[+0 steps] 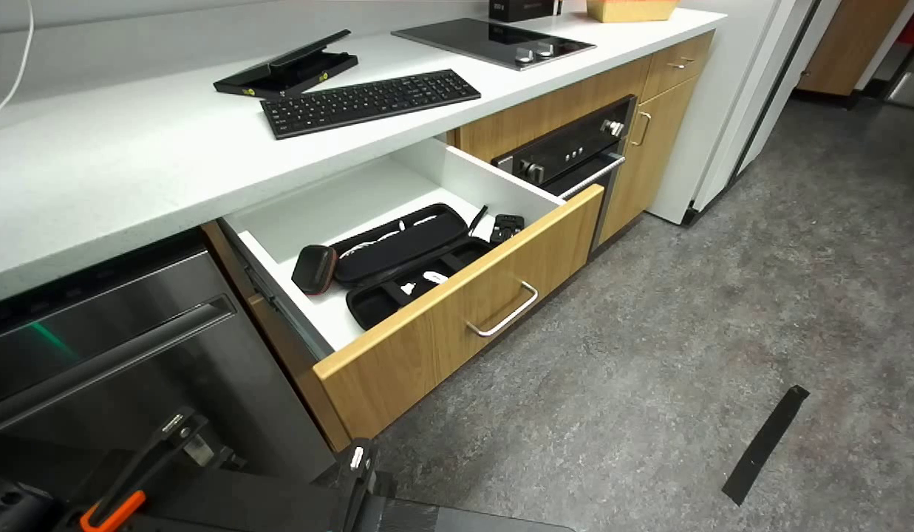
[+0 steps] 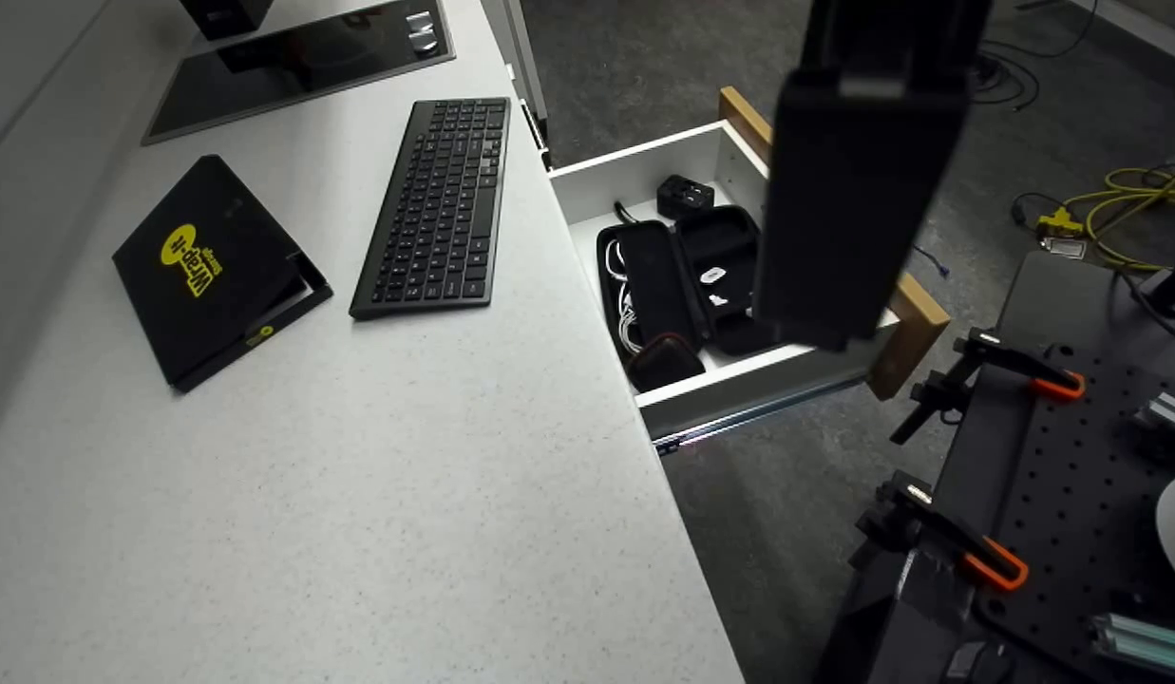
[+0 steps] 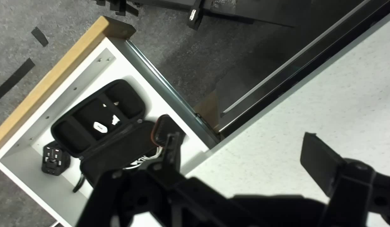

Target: Close the drawer

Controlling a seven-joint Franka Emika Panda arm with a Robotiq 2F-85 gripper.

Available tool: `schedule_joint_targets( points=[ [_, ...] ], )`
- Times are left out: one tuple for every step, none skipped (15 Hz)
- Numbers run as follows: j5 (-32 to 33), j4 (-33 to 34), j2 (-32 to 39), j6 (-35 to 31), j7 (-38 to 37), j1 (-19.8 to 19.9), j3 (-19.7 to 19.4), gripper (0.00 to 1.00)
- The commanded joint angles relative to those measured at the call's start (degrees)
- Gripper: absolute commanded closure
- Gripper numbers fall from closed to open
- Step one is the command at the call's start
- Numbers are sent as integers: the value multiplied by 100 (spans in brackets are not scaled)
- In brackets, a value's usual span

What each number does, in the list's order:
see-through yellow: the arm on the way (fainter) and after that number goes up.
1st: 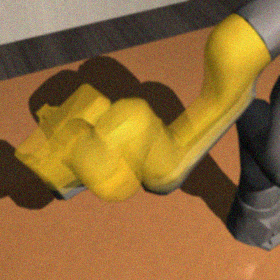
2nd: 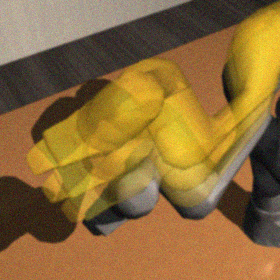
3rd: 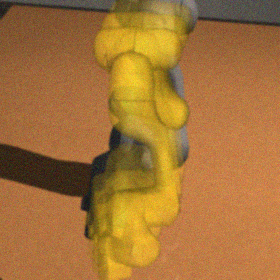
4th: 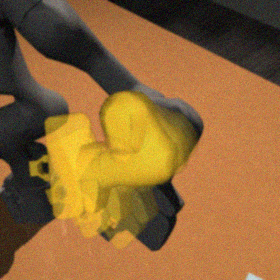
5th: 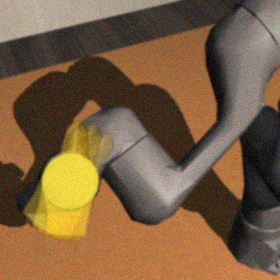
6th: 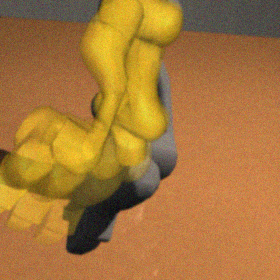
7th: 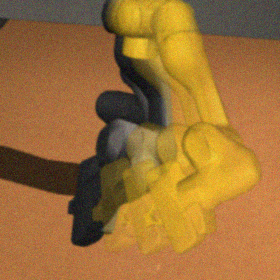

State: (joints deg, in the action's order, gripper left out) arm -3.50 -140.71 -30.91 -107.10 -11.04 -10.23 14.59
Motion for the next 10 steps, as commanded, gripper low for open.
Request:
schedule_joint_targets(
  points=[
    [325, -543, -384, -386, -62, 556, -602, 0],
    [419, -674, -421, -478, -35, 751, -811, 0],
    [519, -788, -424, -578, -40, 969, -1008, 0],
    [631, -909, -426, -696, -42, 1201, -1215, 0],
    [715, -1019, -391, -827, -34, 1441, -1434, 0],
    [790, -1123, -352, -955, -20, 1680, -1648, 0],
    [808, -1223, -319, -1060, -18, 1900, -1851, 0],
    [748, -1275, -277, -1098, 3, 2077, -2030, 0],
    [650, -1304, -264, -1095, 65, 2176, -2161, 0],
    [659, -1125, -143, -938, 66, 2042, -1964, 0]
  ],
)
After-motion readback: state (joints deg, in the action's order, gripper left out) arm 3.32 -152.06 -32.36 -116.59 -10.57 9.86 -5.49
